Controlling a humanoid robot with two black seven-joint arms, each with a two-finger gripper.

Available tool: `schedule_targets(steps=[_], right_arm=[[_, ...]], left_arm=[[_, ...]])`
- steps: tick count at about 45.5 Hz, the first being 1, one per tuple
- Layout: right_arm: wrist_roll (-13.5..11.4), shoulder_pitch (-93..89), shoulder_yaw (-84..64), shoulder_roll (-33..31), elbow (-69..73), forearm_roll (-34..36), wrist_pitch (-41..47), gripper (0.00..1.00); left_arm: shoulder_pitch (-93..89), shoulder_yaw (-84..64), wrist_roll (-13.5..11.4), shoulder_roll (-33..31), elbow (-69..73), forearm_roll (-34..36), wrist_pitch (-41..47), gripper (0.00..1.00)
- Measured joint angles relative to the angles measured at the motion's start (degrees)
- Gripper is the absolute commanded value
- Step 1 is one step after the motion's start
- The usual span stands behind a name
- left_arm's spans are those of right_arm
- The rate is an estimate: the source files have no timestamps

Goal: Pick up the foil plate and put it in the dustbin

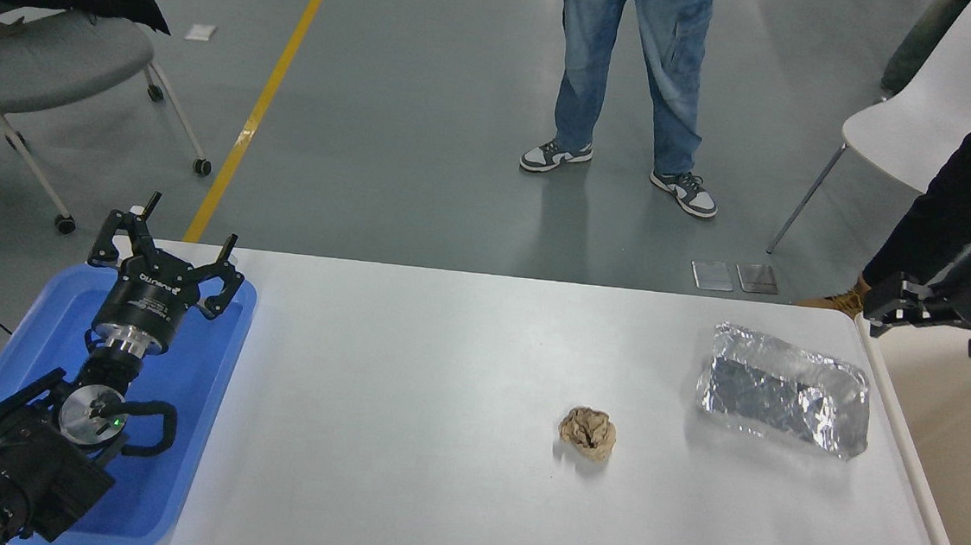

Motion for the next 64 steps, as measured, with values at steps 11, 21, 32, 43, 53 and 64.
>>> schedule_targets(steps=[11,21,32,43,53,64], right_arm=[[0.3,-12.9,6.5,0.0,-6.3,-0.2,-8.1,1.00],[0.5,-22.1,11.5,0.3,-11.0,-0.3,-13.5,0.98],[0.8,-27.4,13.8,0.9,-13.1,-0.3,-17.0,0.98],[2.3,-30.0,14.5,2.4,-13.8,-0.3,-18.4,0.93],[3.0,-31.5,14.7,3.9,-14.1,-0.3,-20.0,0.75],[3.5,-33.3,14.8,5.2,-14.2,-0.3,-22.4,0.09]], left_arm=[[0.0,0.0,0.0,0.0,0.0,0.0,0.0,1.00],[0.0,0.0,0.0,0.0,0.0,0.0,0.0,1.00],[0.0,0.0,0.0,0.0,0.0,0.0,0.0,1.00],[0.0,0.0,0.0,0.0,0.0,0.0,0.0,1.00],[0.0,0.0,0.0,0.0,0.0,0.0,0.0,1.00],[0.0,0.0,0.0,0.0,0.0,0.0,0.0,1.00]])
